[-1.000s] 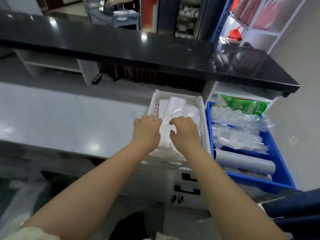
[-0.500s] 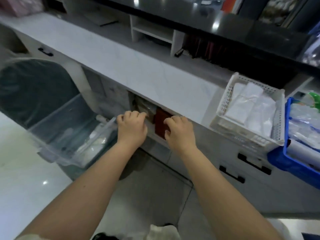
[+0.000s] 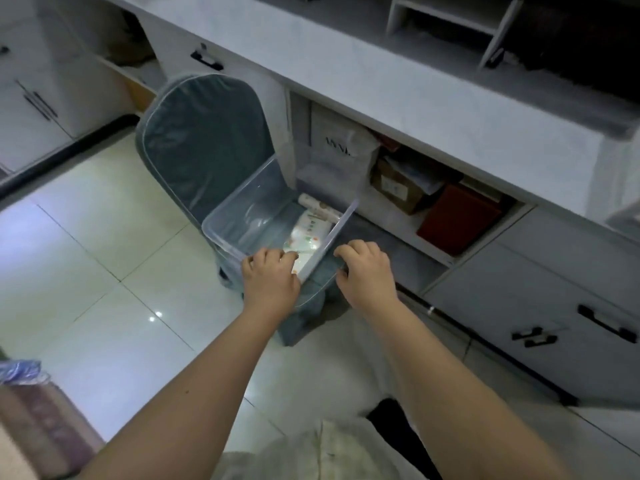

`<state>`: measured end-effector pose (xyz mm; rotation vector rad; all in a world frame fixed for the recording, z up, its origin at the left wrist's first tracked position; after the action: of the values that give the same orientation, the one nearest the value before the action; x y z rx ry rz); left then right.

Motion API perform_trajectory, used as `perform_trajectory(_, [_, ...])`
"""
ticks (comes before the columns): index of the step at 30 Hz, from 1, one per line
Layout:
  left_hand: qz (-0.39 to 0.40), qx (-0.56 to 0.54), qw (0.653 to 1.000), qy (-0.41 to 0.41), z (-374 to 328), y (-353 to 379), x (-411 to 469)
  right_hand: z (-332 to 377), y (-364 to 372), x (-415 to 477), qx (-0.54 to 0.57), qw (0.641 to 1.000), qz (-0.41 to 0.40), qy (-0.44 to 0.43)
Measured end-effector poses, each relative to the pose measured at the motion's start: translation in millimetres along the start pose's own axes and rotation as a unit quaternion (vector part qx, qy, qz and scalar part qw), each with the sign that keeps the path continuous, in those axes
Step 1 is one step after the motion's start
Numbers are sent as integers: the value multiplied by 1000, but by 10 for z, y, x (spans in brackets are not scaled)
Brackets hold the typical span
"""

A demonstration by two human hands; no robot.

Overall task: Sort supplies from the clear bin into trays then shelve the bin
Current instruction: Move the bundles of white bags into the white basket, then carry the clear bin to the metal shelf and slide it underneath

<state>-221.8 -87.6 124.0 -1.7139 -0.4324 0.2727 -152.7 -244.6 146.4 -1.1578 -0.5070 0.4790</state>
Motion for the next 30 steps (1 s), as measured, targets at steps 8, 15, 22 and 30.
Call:
perform_trajectory(8, [46, -17, 999, -10, 632, 258, 540, 112, 626, 373, 51, 994, 55, 76])
perform_trajectory(15, [118, -30, 993, 1, 921, 473, 1301, -75, 1116, 1053, 107, 979, 125, 124])
perform_trajectory(22, [160, -39, 986, 40, 1253, 675, 2117, -155, 1622, 1419, 134, 952, 160, 222])
perform_trajectory(30, [241, -101, 965, -28, 1974, 1242, 3041, -342, 2060, 1420, 201, 886, 33, 417])
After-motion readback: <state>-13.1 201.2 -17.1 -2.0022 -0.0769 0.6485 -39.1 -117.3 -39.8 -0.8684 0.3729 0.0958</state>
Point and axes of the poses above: each hand's wrist, its own x-axis towards the middle knuckle, its own y-axis out of the palm, z = x × y, the point moved 4 cm from there along x, towards the middle knuckle, and after that the axes turned 4 degrees about -y, right-handed, at the moved point
